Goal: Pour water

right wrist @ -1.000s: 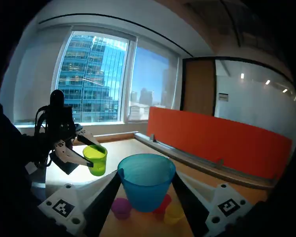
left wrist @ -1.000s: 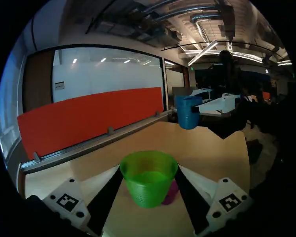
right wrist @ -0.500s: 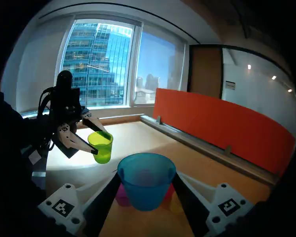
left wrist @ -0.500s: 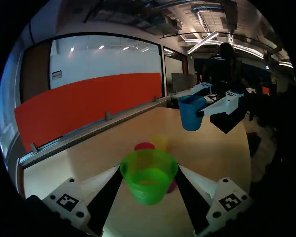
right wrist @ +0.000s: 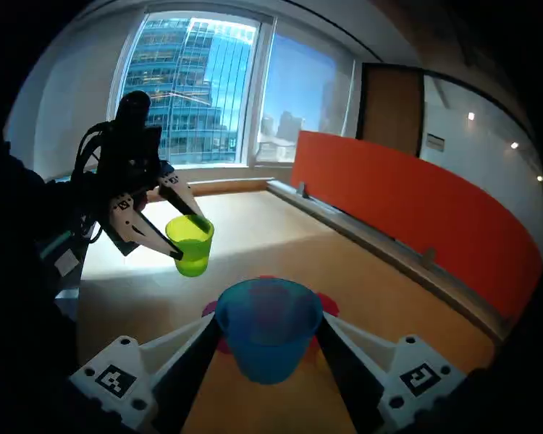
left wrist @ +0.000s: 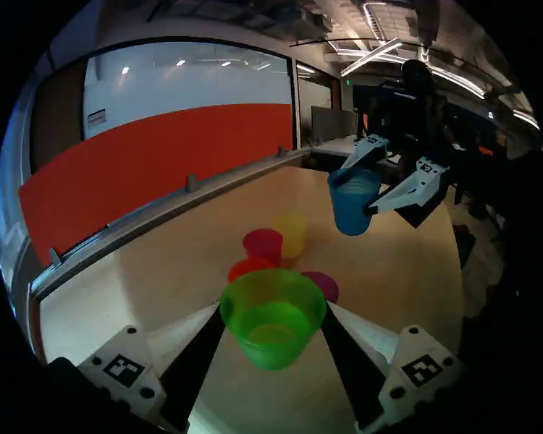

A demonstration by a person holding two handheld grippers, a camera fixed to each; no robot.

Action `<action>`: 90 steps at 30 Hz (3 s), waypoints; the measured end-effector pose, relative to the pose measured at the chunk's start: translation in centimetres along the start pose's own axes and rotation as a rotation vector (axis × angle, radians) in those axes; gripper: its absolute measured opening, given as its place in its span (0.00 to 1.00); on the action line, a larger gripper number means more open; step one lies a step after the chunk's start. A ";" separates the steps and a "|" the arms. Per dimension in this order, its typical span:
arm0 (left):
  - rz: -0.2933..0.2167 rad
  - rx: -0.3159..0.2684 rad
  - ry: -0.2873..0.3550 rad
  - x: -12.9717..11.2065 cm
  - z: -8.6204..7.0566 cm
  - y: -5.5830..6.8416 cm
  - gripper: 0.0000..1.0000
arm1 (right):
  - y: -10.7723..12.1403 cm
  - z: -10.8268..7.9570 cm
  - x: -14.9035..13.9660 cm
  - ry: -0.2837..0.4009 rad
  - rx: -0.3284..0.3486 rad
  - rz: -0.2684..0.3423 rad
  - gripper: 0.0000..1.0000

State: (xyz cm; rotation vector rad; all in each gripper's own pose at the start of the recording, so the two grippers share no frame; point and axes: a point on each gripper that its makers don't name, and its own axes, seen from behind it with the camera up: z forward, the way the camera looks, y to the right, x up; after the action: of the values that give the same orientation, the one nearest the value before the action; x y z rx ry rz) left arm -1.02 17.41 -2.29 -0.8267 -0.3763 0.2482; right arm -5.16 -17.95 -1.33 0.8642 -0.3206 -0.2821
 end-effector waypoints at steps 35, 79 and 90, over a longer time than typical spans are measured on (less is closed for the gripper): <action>0.007 -0.073 -0.166 -6.7 3.9 0.3 0.88 | -0.6 4.1 -9.5 -0.197 0.068 0.001 0.91; -0.011 -0.106 -0.194 -9.2 5.2 0.6 0.90 | -0.8 4.0 -13.3 -0.255 0.034 0.049 1.00; -0.037 -0.097 -0.223 -10.2 4.7 0.3 0.93 | -0.8 2.5 -13.3 -0.255 0.014 0.063 1.00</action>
State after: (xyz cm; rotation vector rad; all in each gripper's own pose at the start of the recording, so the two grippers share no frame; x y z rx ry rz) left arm -12.22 17.10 -1.93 -0.8892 -0.6156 0.2906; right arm -18.37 -15.30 -2.50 0.8313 -0.5869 -0.3326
